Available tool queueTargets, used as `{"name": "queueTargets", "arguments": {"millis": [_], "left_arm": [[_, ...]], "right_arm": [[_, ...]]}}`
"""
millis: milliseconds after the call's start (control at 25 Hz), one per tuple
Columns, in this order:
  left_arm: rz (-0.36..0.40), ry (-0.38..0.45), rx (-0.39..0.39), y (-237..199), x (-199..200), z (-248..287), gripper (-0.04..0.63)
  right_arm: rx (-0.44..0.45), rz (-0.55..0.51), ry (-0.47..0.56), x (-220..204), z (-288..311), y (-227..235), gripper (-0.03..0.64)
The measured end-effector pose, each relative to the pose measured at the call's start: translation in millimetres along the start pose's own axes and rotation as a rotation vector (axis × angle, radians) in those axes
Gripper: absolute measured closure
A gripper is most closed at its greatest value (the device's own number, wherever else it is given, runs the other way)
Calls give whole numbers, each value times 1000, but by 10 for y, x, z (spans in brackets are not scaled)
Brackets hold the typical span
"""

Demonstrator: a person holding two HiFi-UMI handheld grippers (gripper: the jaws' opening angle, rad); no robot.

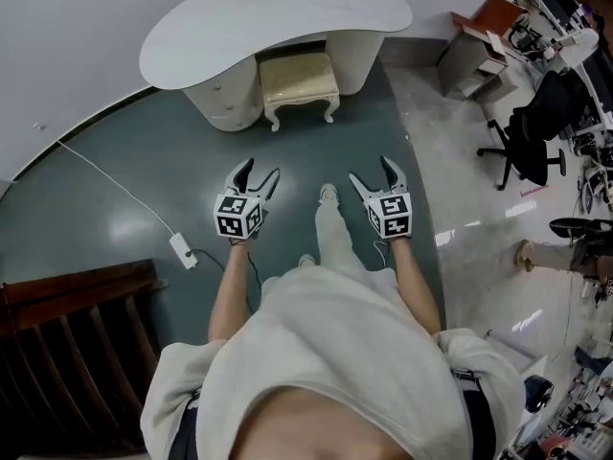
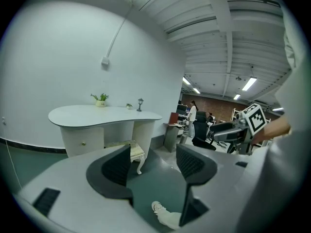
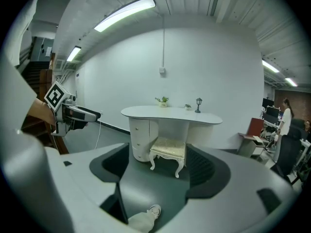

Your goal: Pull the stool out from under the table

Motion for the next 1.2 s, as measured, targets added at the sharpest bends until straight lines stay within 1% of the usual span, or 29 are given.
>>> {"name": "queueTargets", "arguments": {"millis": [360,720,1000,1200], "left_arm": [[-11,-58,24,-390,244,954,324],[-25,-124,66,-783,375,1871,324],[-45,-197,98,-1072,250,2507,324],[-62,-249,104,-1196,20,2868,324]], "right_arm": [[47,11,-37,395,893,668,256],[103,13,-85,676,1807,1347,256],[146,25,-128,706,2505,1776,256],[162,33,-152,622,2916,2010,257]]}}
Point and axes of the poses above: the fingertips, and each gripper's own axes: z forward along the fingers, y to its right, x out of its top, the point moved 2 cm from there along -z, backward along the fingers, and after that the axes turned 13 degrees about z, right-handed, at the moved point
